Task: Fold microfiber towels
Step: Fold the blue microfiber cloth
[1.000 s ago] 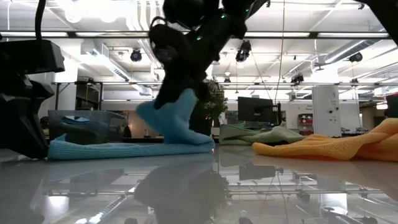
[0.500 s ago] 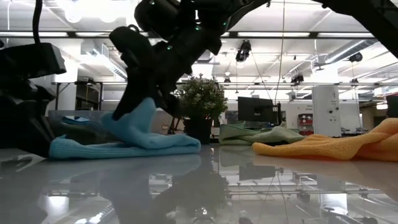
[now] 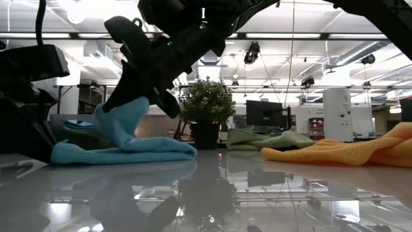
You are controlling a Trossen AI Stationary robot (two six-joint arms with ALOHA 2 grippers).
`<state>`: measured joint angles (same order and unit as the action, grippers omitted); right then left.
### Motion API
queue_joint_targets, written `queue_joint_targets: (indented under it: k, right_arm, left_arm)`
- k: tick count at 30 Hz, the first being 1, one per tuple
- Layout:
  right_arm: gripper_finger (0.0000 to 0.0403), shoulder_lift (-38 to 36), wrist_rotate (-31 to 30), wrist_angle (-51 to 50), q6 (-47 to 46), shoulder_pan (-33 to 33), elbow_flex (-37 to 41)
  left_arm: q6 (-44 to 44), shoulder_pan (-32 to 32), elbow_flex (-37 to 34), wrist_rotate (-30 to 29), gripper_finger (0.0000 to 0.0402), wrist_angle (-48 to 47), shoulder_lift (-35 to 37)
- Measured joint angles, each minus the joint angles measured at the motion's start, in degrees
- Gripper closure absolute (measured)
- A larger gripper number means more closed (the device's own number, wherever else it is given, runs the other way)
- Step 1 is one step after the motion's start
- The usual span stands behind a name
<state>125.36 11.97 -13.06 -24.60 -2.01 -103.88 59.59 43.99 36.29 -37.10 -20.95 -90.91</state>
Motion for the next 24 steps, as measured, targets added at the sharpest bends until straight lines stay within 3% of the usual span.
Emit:
queue_joint_targets:
  k: [5, 12, 19, 24]
  right_arm:
    - [0.0372, 0.00, -0.07, 0.64, 1.20, -0.48, 0.00]
    - [0.0291, 0.00, -0.16, 1.92, 1.82, -0.51, 0.00]
    - [0.0230, -0.23, 2.29, 1.47, 7.11, -0.49, 0.02]
    - [0.0220, -2.13, 4.02, -3.76, 15.28, -0.73, 0.07]
  left_arm:
    - [-0.02, 0.00, 0.07, 0.21, 0.0382, -0.07, 0.12]
    - [-0.42, -0.04, 0.39, 2.24, 0.0382, -0.42, 1.32]
    - [-0.50, -0.02, 1.29, 11.83, 0.0382, -2.72, 4.95]
    - [-0.13, 0.08, 1.72, 20.12, 0.0382, -2.42, 9.43]
